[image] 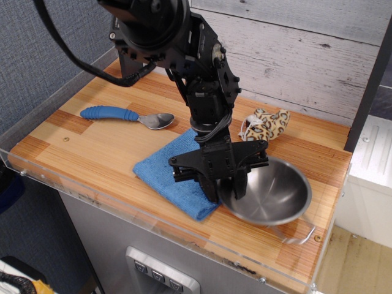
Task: Place the silver bowl in the table's lower left corner.
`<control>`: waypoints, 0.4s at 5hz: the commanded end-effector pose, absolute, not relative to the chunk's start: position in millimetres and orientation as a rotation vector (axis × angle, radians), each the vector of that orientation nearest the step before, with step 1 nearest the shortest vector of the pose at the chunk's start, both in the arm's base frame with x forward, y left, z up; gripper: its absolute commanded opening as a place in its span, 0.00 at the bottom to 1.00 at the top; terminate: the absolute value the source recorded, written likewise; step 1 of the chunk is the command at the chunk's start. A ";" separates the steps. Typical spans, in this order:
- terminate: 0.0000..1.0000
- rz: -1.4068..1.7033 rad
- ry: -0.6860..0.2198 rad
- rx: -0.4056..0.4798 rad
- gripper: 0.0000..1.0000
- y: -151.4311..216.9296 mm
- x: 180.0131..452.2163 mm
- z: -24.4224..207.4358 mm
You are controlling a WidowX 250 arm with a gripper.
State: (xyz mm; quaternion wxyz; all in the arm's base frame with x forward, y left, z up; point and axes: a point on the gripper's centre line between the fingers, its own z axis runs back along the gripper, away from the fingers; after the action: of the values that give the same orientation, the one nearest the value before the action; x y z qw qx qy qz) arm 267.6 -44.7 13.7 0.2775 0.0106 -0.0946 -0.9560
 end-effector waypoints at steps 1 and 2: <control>0.00 -2.565 -0.250 0.067 0.00 -42.1 268.1 20.5; 0.00 -2.556 -0.248 0.078 0.00 -40.9 268.9 25.4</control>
State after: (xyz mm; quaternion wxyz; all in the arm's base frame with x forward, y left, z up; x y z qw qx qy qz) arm 268.6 -43.1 19.4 0.2812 0.0182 -0.0908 -0.9552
